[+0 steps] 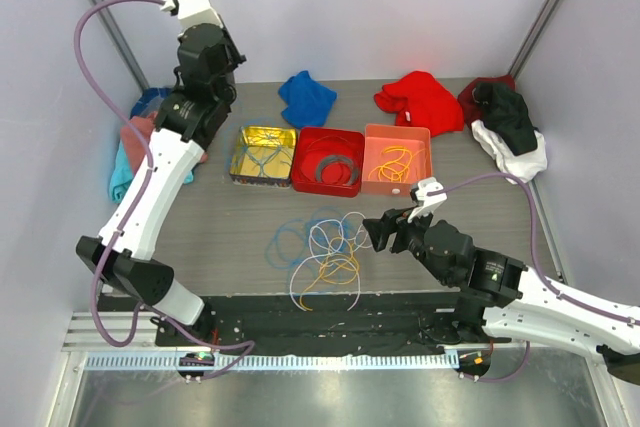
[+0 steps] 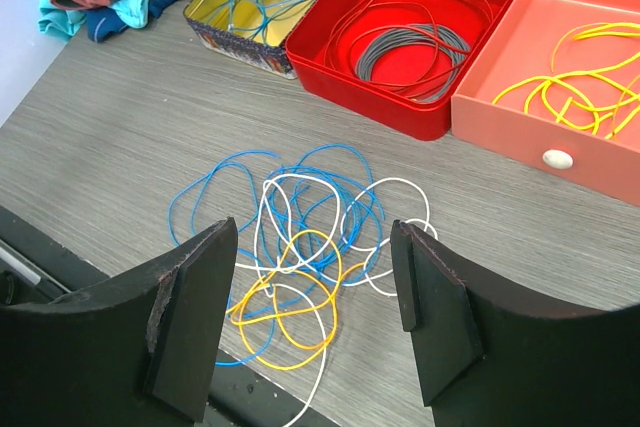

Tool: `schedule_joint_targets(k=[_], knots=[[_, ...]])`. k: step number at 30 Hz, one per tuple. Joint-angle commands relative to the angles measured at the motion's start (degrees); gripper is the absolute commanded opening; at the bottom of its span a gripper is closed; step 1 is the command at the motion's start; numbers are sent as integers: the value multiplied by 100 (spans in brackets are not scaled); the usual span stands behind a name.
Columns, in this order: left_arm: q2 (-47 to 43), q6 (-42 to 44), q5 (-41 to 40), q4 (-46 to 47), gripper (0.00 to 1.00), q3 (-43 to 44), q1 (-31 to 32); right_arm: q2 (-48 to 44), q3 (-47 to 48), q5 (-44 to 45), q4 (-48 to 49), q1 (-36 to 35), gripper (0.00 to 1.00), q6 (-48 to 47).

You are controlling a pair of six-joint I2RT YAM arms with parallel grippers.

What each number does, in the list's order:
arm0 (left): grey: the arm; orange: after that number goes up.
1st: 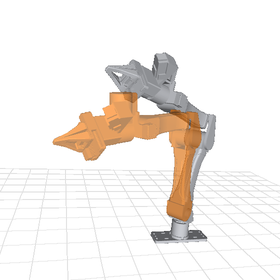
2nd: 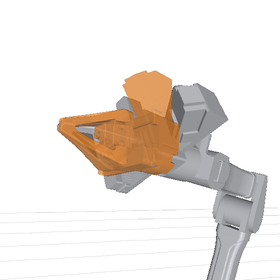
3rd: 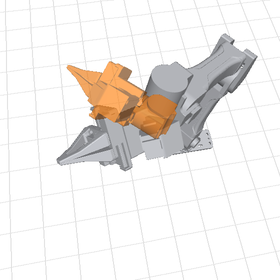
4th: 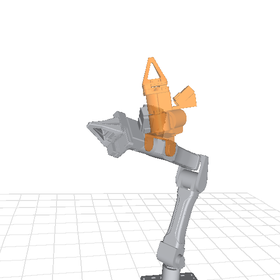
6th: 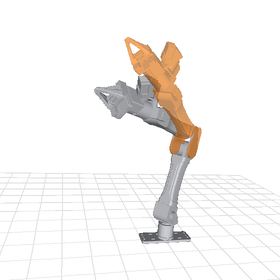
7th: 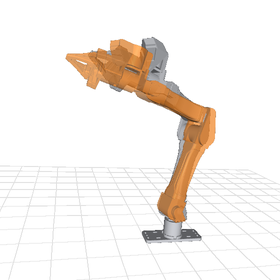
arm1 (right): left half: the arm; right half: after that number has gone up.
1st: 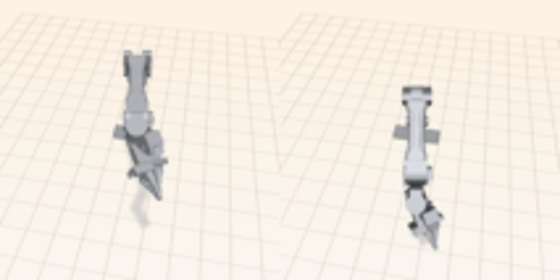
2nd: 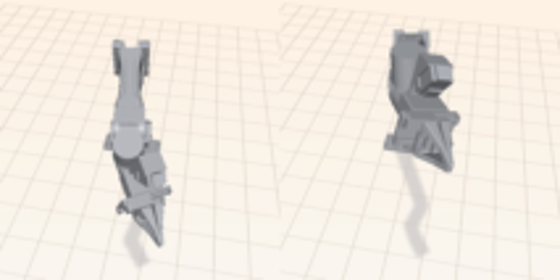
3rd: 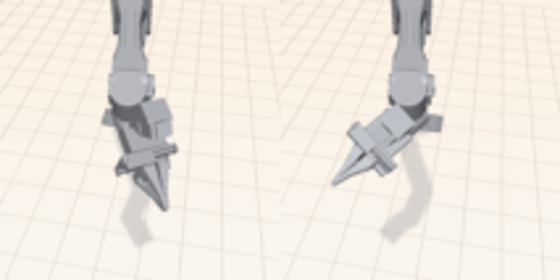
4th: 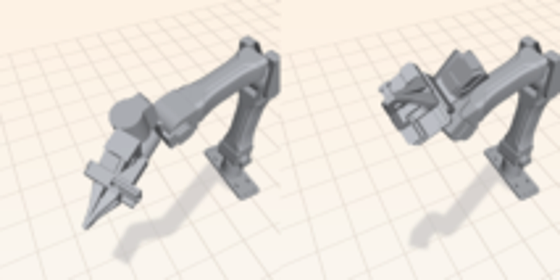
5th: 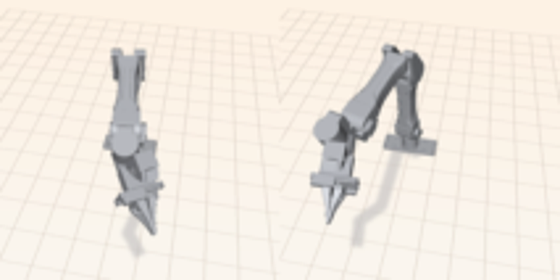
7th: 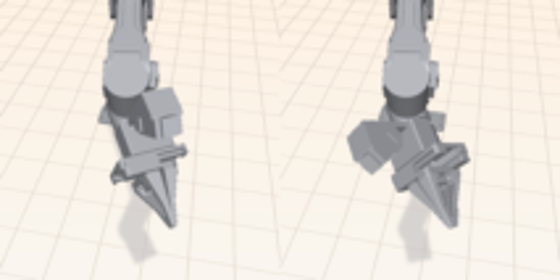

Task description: Untangle the cables

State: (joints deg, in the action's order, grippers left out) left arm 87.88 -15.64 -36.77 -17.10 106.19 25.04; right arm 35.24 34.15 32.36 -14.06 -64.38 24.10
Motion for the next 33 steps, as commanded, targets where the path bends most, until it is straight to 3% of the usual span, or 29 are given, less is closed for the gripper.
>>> schedule_joint_targets(k=[1, 9, 19, 33], knots=[[10, -475, 311, 146, 0, -230, -157, 17, 13, 227, 97, 4, 71, -54], [-42, -721, 302, 584, 0, -1231, -315, 9, -58, 227, 79, 13, 71, -10], [291, -818, 337, 726, 0, -1513, -412, 9, -102, 288, 79, 13, 71, 25], [801, -1415, 979, 1060, 0, -2884, -412, 88, -128, 289, 106, 13, 70, 34]])
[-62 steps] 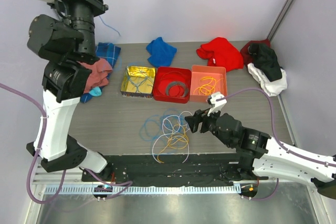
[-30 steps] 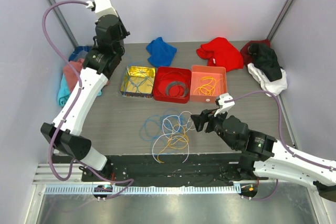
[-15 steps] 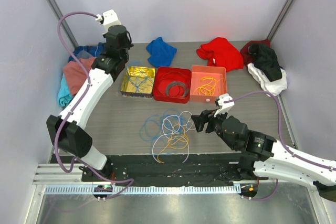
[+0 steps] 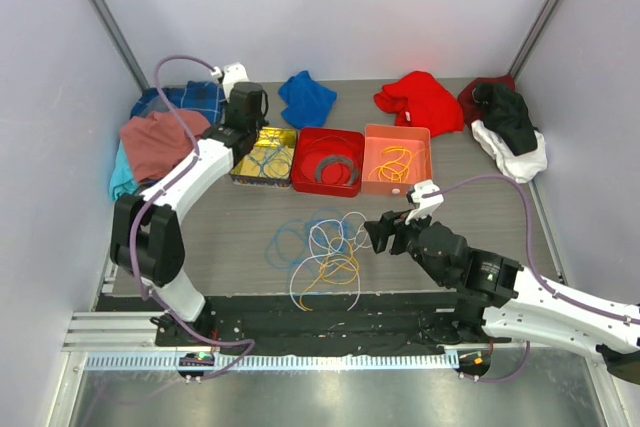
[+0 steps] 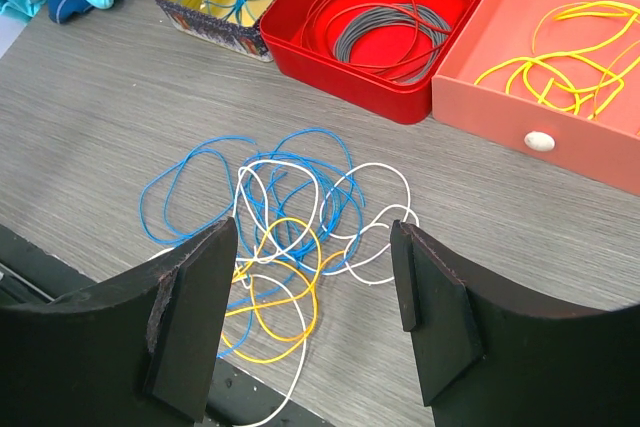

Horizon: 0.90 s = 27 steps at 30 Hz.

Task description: Untangle the cables

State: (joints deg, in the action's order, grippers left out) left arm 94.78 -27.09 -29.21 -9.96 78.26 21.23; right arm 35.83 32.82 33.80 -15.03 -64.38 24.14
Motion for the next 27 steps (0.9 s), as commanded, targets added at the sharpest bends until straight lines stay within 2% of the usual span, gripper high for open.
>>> schedule_joint_targets(k=[1, 14, 19, 20, 21, 22, 23, 26, 27], knots=[[215, -323, 275, 336, 0, -118, -32, 38, 5, 153, 211, 4, 70, 21], [1199, -271, 583, 64, 0, -4, 3, 29, -12, 153, 193, 4, 71, 29], [1525, -60, 434, -42, 0, 383, 4, 55, 23, 162, 149, 13, 70, 29], [1560, -25, 425, -33, 3, 427, -5, 47, 40, 153, 140, 4, 71, 38], [1569, 37, 399, -33, 19, 514, 3, 29, 32, 162, 123, 13, 71, 38], [1578, 63, 381, -59, 30, 567, -5, 11, 14, 162, 131, 4, 71, 47], [1587, 98, 364, -85, 45, 655, 3, 3, 14, 171, 123, 4, 70, 38], [1509, 99, 302, -129, 65, 700, 4, 2, 14, 188, 114, 4, 70, 47], [1404, 99, 259, -147, 68, 691, 4, 20, 23, 188, 123, 13, 71, 47]])
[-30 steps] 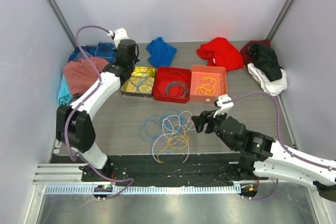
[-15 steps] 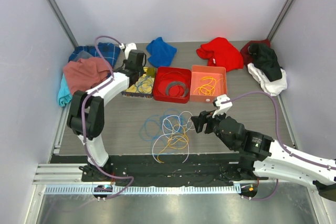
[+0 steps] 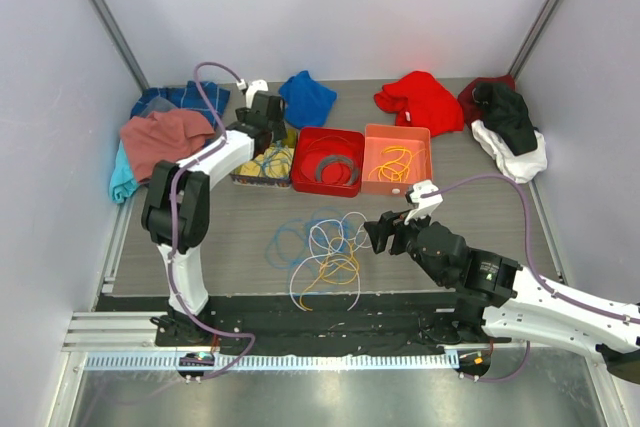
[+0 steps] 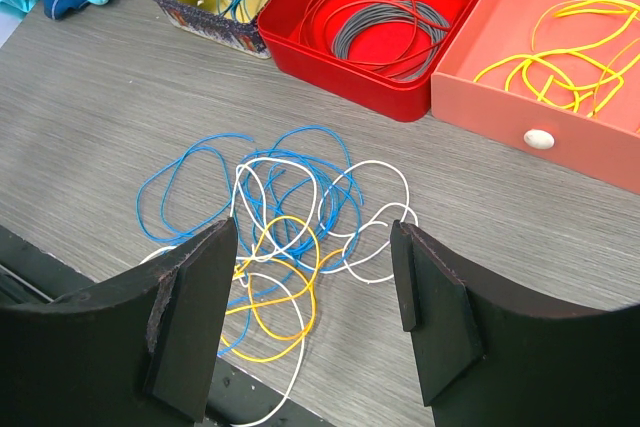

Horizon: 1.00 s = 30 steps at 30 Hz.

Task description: Untangle the cables

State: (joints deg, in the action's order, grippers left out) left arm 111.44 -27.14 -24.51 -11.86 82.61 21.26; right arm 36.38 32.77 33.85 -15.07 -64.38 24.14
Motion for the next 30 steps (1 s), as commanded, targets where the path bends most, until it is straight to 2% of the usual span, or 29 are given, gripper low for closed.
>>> schedule_joint_targets(k=[1, 5, 9, 11, 13, 14, 16, 18, 22, 26, 30], knots=[[-324, 94, -247, 34, 70, 221, 1, -17, 36, 201, 136, 13, 70, 56], [-701, -11, -536, -184, 76, 54, 1, 18, 54, 175, 136, 4, 71, 47], [-1676, -406, -677, -124, 77, -648, 71, 1, 36, 175, 153, 13, 70, 56], [-2458, -565, -818, 42, 79, -1156, 264, 27, 10, 210, 206, 4, 71, 73], [-3150, -565, -905, 87, 85, -1448, 449, 71, -8, 193, 233, 13, 71, 73], [-3355, -486, -932, 70, 100, -1632, 641, 106, 9, 175, 250, 13, 71, 65], [-3724, -512, -1011, -385, 100, -1730, 862, 141, 36, 184, 268, 4, 71, 82], [-3840, -678, -1090, -1025, 100, -1748, 1196, 167, 27, 184, 329, 4, 71, 91], [-4007, -1241, -1178, -1739, 100, -1941, 1732, 264, -69, 289, 549, 4, 71, 47], [-4200, -1522, -1196, -1873, 100, -2257, 2180, 475, 18, 324, 680, 13, 71, 38], [-4454, -1480, -1082, -1899, 100, -2381, 2225, 677, 167, 447, 821, 13, 72, -6]])
